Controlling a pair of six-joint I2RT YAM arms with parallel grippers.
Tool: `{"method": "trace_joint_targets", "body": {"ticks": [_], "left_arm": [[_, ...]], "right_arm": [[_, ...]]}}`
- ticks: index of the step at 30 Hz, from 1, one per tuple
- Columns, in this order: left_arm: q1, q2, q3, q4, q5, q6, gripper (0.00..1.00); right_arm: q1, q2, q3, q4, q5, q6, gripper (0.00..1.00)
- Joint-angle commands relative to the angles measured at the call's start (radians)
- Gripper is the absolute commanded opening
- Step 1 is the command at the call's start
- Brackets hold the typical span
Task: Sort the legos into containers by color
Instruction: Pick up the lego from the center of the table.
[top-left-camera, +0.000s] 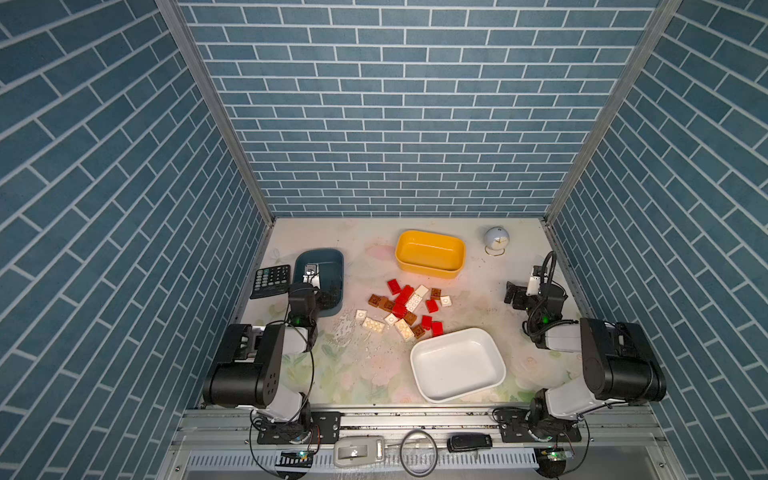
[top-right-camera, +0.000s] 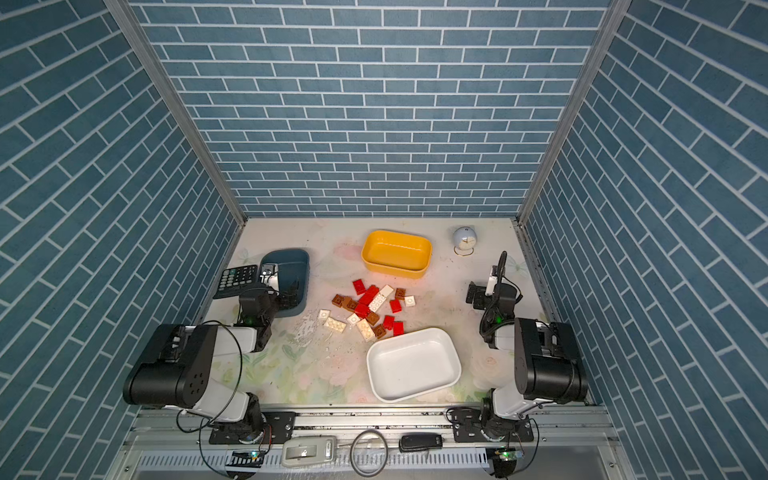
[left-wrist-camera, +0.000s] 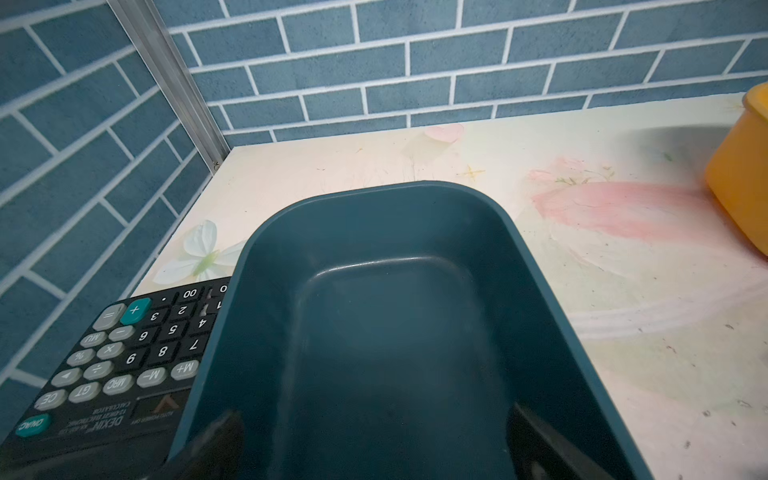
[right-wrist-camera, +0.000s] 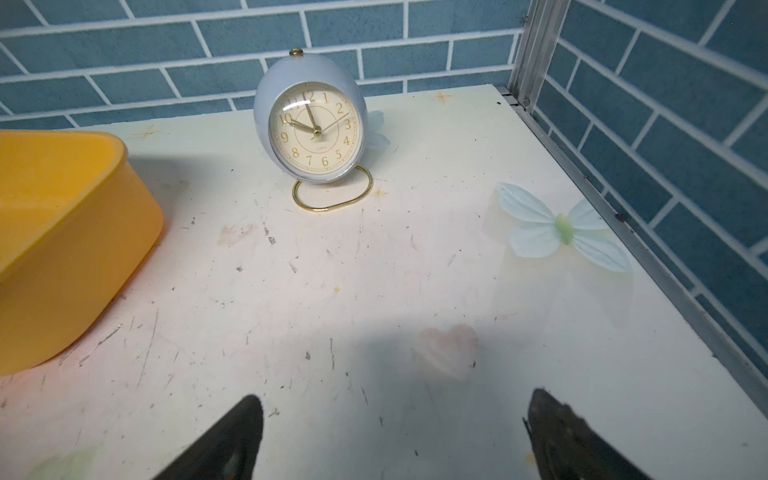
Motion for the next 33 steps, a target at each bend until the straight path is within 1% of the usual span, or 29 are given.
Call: {"method": "trace_joint_targets", "body": {"ticks": [1, 27, 31, 33], "left_arm": [[0.005, 0.011, 0.018, 0.015, 0.01, 0.007, 1.0], [0.005, 0.008, 0.016, 0.019, 0.011, 0.008, 1.0], [0.004, -0.049, 0.028, -0.047, -0.005, 0.001, 1.0], [0.004, -0.109, 0.045, -0.126, 0.012, 0.013, 1.0]], "right_arm": [[-0.002, 0.008, 0.014, 0.028, -0.011, -0.034, 0.99], [-0.005, 0.007, 0.013, 0.03, -0.019, -0.027, 0.99], [-0.005, -0.02, -0.025, 0.087, 0.001, -0.016, 0.99], [-0.005, -0.07, -0.024, 0.043, -0.004, -0.019, 0.99]]}}
